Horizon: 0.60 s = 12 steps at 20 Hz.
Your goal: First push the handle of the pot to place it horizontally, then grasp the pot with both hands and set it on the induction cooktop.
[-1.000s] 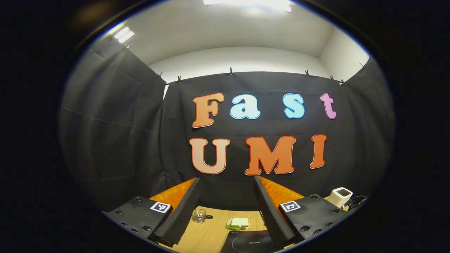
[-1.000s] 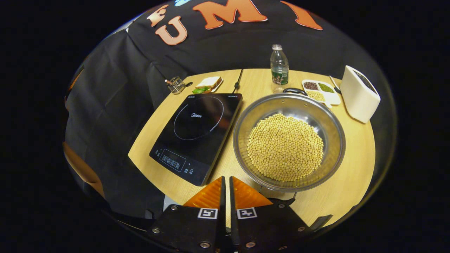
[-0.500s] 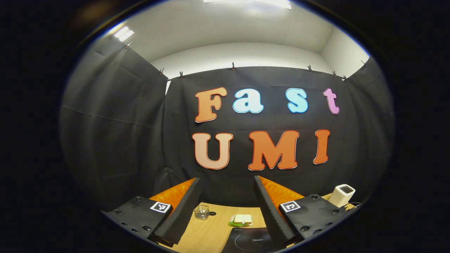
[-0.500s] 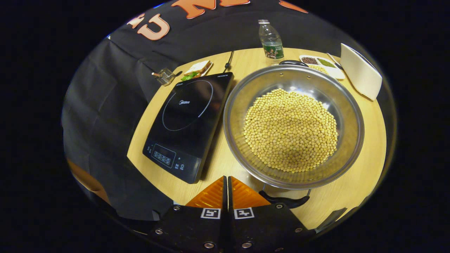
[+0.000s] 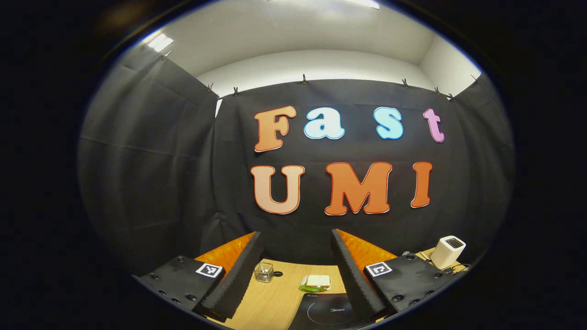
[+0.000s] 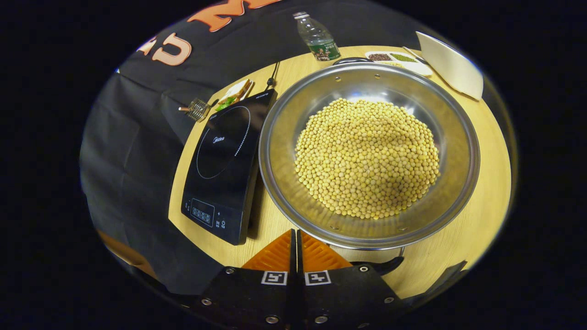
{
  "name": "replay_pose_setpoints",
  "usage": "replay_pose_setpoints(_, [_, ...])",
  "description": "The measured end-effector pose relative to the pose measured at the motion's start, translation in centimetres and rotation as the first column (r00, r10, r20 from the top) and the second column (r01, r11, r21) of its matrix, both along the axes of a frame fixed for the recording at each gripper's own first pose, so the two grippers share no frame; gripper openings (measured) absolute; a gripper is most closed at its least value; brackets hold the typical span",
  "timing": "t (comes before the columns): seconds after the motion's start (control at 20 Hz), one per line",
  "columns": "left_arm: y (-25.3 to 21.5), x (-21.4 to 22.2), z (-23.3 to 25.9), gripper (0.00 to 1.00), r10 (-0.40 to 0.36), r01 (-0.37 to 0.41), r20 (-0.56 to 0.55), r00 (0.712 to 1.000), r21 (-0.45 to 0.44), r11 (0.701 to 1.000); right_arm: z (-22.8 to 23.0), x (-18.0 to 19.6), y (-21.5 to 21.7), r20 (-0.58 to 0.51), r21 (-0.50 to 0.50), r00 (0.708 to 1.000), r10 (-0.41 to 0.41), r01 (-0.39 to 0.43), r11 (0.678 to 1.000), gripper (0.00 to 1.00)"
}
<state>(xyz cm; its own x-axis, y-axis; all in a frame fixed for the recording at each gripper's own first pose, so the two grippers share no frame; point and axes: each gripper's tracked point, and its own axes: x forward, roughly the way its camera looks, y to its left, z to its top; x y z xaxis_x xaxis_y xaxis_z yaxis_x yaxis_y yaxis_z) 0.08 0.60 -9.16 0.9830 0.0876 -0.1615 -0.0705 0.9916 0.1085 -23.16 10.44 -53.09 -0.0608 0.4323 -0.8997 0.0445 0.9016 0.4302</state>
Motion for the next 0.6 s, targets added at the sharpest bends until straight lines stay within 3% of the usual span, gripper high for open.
replay_pose_setpoints(0.6, [-1.3, 0.0, 0.0, 0.98, -0.027, 0.027, 0.01, 1.0, 0.005, 1.0, -1.4, 0.1, -5.4, -0.004, -0.072, 0.997, -0.074, 0.074, 0.995, 0.0])
